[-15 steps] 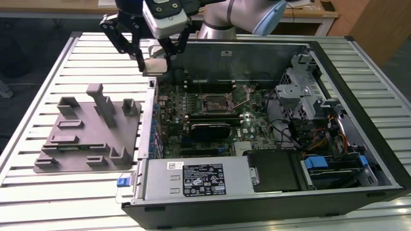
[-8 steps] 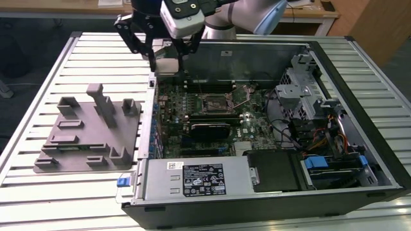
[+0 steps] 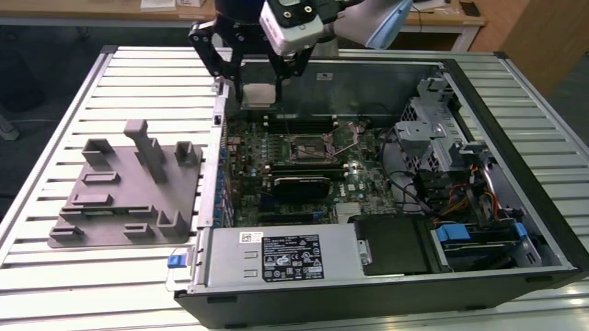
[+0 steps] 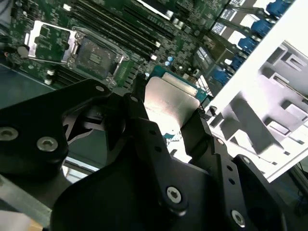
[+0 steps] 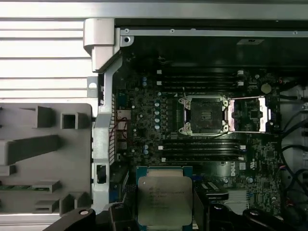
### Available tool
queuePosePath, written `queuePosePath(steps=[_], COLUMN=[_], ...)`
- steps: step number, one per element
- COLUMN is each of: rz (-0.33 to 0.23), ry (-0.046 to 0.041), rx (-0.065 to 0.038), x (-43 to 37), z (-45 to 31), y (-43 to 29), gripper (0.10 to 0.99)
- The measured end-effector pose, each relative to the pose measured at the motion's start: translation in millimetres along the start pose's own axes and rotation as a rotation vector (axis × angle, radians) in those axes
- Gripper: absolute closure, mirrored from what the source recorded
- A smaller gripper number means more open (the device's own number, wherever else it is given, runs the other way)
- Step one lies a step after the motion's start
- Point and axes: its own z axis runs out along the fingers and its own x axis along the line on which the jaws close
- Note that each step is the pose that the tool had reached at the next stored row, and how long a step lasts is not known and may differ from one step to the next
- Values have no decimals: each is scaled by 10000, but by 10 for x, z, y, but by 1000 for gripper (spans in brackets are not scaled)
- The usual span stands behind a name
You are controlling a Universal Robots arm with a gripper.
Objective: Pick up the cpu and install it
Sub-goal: 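Pick up the cpu and move it towards the insertion slot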
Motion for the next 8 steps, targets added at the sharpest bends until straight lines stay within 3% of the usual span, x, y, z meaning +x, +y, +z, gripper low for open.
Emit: queuePosePath(steps=[8], rz=[2], ry=[0], rx=[0], x=[-254], z=[6], y=[6], gripper=[545])
